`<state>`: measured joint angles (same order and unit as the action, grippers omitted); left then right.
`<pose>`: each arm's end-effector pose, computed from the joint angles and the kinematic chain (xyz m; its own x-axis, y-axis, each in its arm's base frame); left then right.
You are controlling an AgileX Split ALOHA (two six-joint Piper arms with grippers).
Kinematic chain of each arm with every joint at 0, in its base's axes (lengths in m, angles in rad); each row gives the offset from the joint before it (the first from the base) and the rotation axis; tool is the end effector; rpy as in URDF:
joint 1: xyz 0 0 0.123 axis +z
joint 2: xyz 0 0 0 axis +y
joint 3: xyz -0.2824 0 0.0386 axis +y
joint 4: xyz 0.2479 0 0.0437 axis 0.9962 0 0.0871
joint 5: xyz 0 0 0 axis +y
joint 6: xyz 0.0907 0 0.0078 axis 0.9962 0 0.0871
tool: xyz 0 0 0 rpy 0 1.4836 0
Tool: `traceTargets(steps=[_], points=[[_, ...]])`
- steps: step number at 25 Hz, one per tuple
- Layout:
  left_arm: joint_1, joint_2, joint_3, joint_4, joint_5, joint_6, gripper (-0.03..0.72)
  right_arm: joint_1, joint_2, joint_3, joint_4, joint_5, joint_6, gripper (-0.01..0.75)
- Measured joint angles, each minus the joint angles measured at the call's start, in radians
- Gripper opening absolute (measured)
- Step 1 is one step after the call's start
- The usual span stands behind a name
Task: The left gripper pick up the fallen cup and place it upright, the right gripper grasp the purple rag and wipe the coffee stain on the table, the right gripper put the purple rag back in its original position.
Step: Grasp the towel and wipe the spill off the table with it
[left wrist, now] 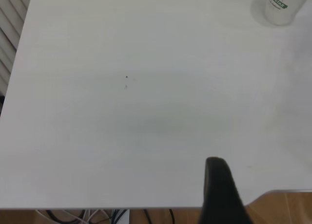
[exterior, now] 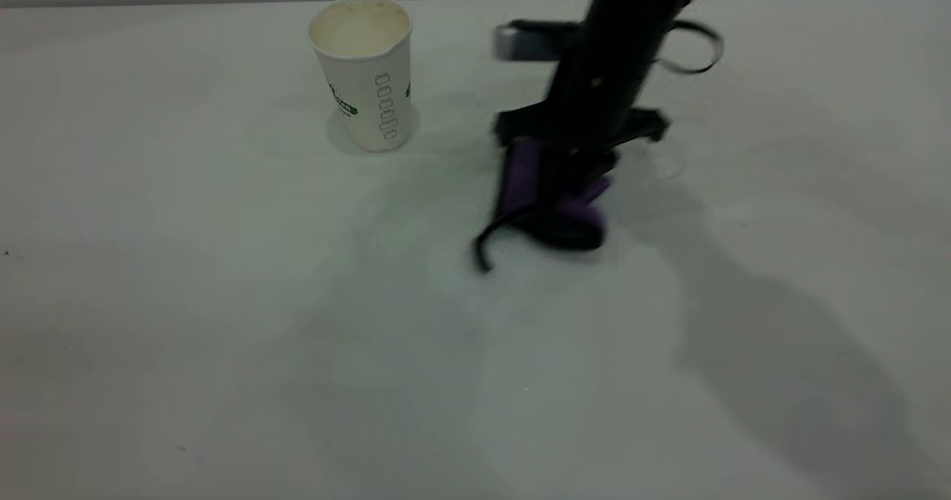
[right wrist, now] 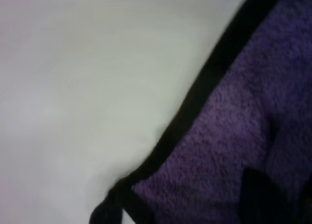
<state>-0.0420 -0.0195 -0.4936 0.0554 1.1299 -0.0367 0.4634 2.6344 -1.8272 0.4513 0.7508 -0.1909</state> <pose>-0.0099 0.0050 0.2699 -0.5042 0.0082 -0.8636 -0.0078 0.9999 0.0140 0.4187 0.2396 -0.0083 -0.9439 -0.3126 -0.1062 -0.3301 0.8904 0.3134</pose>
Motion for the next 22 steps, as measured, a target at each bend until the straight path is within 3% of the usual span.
traceTargets(steps=[4,8,15,22], points=[[0.000,0.000,0.000,0.000,0.000,0.000,0.513,0.087,0.004,0.001,0.036,-0.139,-0.078,0.065],[0.000,0.000,0.000,0.000,0.000,0.000,0.513,0.069,0.004,0.001,-0.004,-0.216,-0.051,0.065],[0.000,0.000,0.000,0.000,0.000,0.000,0.513,-0.144,-0.005,-0.001,-0.187,-0.130,0.106,0.066],[0.000,0.000,0.000,0.000,0.000,0.000,0.513,-0.374,-0.011,-0.004,-0.289,-0.033,0.134,0.080]])
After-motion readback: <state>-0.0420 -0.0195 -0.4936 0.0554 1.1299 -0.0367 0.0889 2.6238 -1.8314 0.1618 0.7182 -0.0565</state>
